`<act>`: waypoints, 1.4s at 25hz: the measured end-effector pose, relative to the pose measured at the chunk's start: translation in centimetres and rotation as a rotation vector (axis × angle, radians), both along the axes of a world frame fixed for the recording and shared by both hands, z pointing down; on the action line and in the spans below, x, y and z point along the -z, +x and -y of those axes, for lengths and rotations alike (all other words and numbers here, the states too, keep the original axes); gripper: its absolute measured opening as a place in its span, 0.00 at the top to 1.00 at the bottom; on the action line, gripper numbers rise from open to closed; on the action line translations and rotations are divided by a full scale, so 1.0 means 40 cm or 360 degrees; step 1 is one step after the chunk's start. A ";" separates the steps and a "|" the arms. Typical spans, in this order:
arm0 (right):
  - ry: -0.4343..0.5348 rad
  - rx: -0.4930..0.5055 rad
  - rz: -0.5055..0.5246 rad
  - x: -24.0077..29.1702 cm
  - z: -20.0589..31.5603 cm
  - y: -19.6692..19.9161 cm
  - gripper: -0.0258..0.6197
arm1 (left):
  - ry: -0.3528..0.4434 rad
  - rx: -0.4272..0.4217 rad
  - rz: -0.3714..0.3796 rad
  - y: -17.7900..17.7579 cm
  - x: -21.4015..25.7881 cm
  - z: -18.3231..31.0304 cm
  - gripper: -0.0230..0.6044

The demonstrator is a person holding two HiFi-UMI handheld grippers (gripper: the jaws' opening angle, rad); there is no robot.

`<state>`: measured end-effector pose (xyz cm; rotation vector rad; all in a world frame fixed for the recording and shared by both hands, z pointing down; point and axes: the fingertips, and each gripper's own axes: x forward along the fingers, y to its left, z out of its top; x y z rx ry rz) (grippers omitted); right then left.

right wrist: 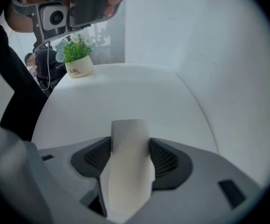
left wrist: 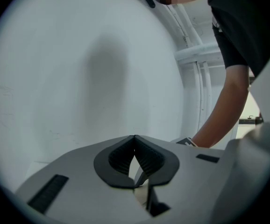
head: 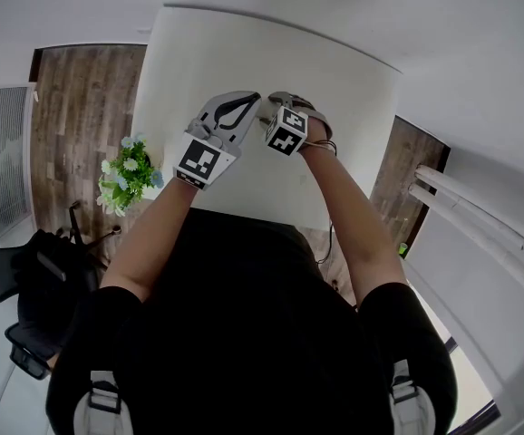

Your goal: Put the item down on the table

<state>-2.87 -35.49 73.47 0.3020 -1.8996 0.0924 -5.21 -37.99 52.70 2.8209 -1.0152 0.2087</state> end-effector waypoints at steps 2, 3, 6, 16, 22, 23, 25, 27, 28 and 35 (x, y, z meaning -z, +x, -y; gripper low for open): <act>-0.0006 0.0006 -0.0019 -0.014 0.002 -0.004 0.54 | -0.0009 0.0003 -0.0004 -0.003 -0.005 0.004 0.97; -0.0004 0.0011 -0.0030 -0.021 0.004 -0.005 0.54 | -0.0012 0.0004 -0.0004 -0.005 -0.007 0.005 0.97; 0.0003 0.0035 -0.0060 -0.039 0.006 -0.012 0.55 | -0.0019 0.0009 0.0001 -0.013 -0.012 0.010 0.97; -0.0046 0.0009 -0.0074 -0.063 -0.008 -0.009 0.53 | -0.0034 0.0018 -0.0008 -0.027 -0.013 0.013 0.97; -0.0057 -0.0101 0.0050 0.018 -0.014 0.013 0.51 | -0.0009 0.0020 0.0011 -0.018 0.013 0.001 0.97; -0.0079 -0.0129 0.0077 0.032 -0.020 0.023 0.51 | -0.0003 0.0019 0.0008 -0.015 0.023 -0.004 0.97; -0.0091 -0.0195 0.0148 0.066 -0.028 0.042 0.51 | 0.0012 0.0019 -0.0003 -0.011 0.046 -0.016 0.97; -0.0056 -0.0271 0.0228 0.110 -0.029 0.065 0.51 | 0.0024 0.0025 -0.0010 -0.009 0.068 -0.030 0.97; -0.0041 -0.0309 0.0267 0.131 -0.032 0.078 0.51 | 0.0023 0.0029 -0.0011 -0.008 0.077 -0.039 0.97; -0.0094 -0.0548 0.0659 0.293 -0.097 0.119 0.52 | 0.0026 0.0026 -0.0014 0.009 0.145 -0.112 0.97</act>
